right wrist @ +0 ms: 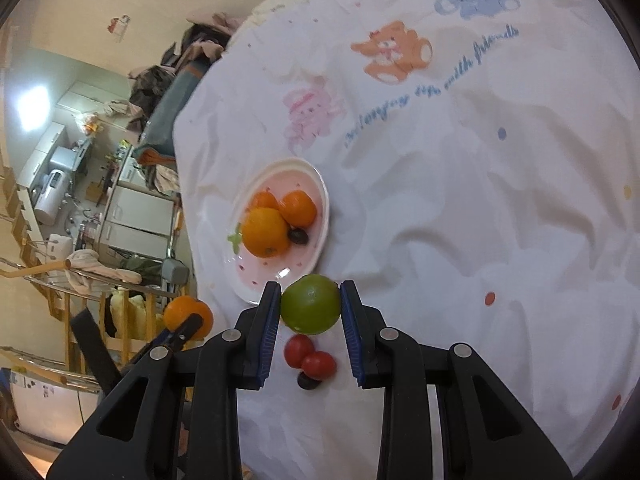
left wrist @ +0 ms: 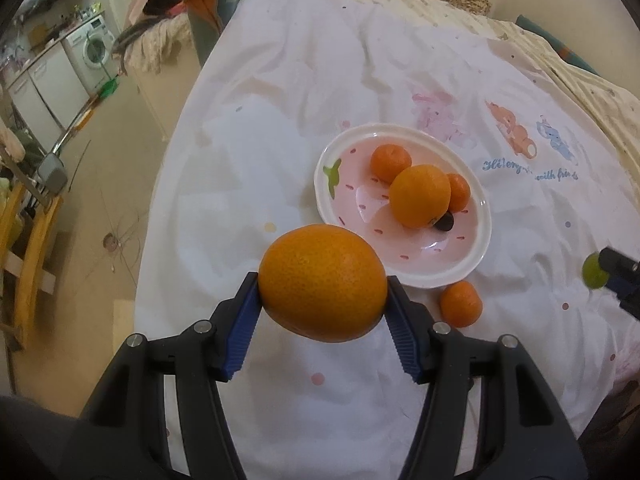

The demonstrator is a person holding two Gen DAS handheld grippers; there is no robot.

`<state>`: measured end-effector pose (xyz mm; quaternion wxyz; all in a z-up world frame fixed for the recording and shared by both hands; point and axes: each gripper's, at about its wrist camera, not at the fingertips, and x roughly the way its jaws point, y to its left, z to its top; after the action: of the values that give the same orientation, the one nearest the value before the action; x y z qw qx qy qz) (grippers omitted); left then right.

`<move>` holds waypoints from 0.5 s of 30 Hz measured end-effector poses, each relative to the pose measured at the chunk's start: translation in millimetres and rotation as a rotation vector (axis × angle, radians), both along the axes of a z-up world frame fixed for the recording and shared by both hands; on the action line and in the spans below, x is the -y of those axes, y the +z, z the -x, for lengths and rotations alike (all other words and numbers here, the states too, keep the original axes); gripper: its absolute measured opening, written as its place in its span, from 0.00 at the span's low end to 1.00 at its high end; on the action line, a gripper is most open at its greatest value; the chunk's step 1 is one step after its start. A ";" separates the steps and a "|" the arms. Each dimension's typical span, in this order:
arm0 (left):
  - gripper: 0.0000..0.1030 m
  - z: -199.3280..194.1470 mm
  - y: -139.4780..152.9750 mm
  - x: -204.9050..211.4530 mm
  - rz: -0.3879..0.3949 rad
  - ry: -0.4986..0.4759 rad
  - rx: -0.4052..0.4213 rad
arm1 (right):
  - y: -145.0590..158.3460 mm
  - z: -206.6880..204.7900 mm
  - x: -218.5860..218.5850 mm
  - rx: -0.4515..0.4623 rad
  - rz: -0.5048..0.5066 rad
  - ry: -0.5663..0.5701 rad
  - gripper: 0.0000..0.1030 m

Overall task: Organize fruits
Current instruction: 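Carry the orange and lime over the pink plate with both tools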

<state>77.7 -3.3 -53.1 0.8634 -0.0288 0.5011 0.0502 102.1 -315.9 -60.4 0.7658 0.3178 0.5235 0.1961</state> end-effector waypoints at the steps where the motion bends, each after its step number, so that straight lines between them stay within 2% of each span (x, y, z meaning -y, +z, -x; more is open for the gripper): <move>1: 0.55 -0.1 0.3 0.0 -0.004 0.000 0.001 | 2.8 -0.8 0.2 0.010 -0.006 -0.002 0.31; 10: 0.55 -14.0 12.0 -3.3 0.005 0.010 -0.023 | 33.4 -20.4 -5.2 0.116 -0.059 0.005 0.31; 15: 0.55 -31.8 20.4 -3.5 0.003 -0.012 -0.017 | 36.9 -39.6 -15.3 0.139 -0.074 0.015 0.31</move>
<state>109.5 0.2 -32.7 0.8593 -0.0266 0.5089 0.0444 141.8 -300.6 -23.5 0.7866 0.3276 0.4639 0.2424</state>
